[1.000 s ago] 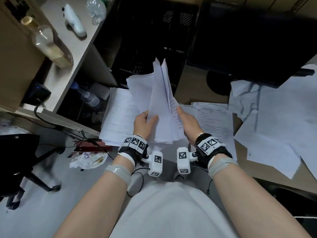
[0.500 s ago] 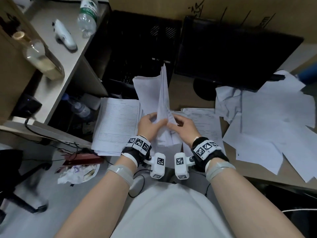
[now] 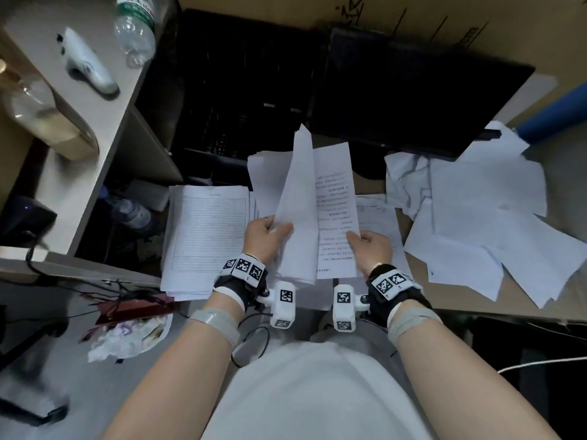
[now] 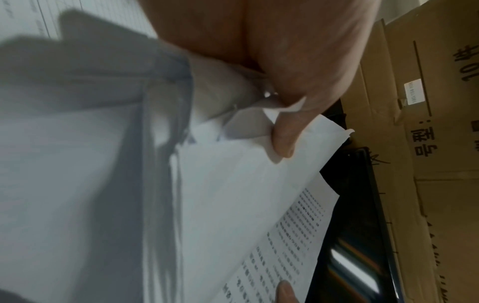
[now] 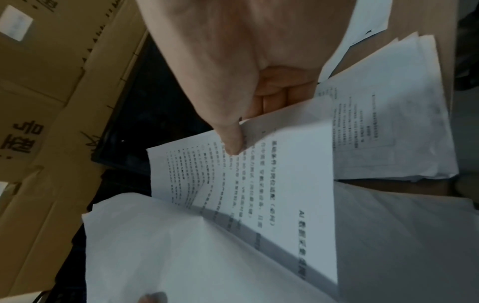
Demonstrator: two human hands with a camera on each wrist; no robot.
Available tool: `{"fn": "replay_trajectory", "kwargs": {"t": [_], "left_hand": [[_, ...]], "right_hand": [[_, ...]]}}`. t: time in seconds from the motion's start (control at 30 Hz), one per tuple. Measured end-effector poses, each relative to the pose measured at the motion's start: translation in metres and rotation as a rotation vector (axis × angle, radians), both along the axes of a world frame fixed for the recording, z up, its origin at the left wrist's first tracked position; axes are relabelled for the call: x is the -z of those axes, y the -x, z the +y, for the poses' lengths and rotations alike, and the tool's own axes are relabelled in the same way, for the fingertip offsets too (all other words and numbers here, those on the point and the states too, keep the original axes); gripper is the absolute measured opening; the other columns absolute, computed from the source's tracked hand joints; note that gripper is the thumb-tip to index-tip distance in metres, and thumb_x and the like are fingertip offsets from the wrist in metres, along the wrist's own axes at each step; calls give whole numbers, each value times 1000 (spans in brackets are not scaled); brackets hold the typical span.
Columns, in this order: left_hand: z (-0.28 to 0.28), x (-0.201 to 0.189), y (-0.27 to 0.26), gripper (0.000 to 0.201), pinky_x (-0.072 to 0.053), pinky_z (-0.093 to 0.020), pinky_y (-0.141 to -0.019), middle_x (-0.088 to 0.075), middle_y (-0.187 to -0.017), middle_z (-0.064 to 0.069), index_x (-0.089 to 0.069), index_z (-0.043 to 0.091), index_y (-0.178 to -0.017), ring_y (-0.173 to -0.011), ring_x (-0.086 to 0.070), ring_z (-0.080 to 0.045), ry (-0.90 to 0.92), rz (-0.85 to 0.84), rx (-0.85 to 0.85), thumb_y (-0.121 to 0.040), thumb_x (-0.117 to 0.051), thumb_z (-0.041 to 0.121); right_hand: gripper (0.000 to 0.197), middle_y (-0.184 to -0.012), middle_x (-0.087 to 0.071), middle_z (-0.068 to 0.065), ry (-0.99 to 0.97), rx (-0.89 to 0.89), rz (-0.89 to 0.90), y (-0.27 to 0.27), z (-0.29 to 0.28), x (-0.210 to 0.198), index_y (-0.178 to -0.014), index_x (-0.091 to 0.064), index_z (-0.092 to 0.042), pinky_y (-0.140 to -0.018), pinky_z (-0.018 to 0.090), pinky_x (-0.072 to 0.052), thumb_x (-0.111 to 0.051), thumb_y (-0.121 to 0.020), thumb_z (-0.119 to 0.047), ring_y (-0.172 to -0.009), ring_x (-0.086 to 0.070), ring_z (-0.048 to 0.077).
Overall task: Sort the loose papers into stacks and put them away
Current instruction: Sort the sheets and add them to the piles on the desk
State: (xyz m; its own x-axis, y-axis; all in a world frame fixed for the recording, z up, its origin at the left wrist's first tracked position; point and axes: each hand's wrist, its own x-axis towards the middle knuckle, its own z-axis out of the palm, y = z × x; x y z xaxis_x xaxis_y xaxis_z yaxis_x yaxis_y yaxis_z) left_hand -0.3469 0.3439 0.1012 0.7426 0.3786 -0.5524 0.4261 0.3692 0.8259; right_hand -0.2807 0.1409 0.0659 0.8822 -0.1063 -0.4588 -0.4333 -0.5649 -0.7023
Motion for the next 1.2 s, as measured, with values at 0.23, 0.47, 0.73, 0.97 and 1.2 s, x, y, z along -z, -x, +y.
{"fn": "replay_trajectory", "kwargs": {"t": [0.23, 0.47, 0.73, 0.97, 1.2], "left_hand": [[-21, 2, -13, 6, -55, -13, -72, -71, -85, -1, -67, 0, -96, -73, -69, -4, -34, -11, 0, -91, -64, -2], [-76, 11, -36, 10, -48, -18, -54, -62, -74, -8, -68, -5, -94, -55, -58, -13, -144, 33, -22, -91, -66, 4], [-141, 29, -59, 27, -40, -18, -47, -52, -48, 7, -57, 14, -65, -43, -47, -8, -234, 147, -251, -88, -64, 1], [-171, 44, -43, 18, -50, -28, -60, -63, -61, 1, -67, 13, -69, -60, -57, -16, -310, 237, -311, -85, -71, 7], [-158, 41, -31, 6, -52, -20, -58, -69, -71, 0, -73, 3, -87, -58, -61, -5, -433, 260, -353, -88, -70, 9]], "right_hand": [[17, -81, -72, -1, 26, -4, -29, -12, -22, 7, -85, -73, -17, -71, 29, -50, -63, -92, -28, -81, -68, 23], [23, -96, -72, 5, 73, 12, -71, -38, -88, 19, -103, -74, -15, -76, 31, -48, -59, -95, -30, -88, -64, 27], [20, -99, -72, 12, 166, 22, 175, -63, -199, 68, -96, -72, -12, -77, 33, -49, -55, -91, -21, -91, -64, 34], [26, -113, -69, 16, 162, -66, 271, -62, -209, 101, -113, -68, -8, -75, 31, -39, -52, -97, -20, -93, -60, 36], [29, -113, -69, 14, 160, -167, 278, -71, -183, 113, -116, -67, -17, -81, 37, -49, -52, -95, -29, -97, -62, 38]]}}
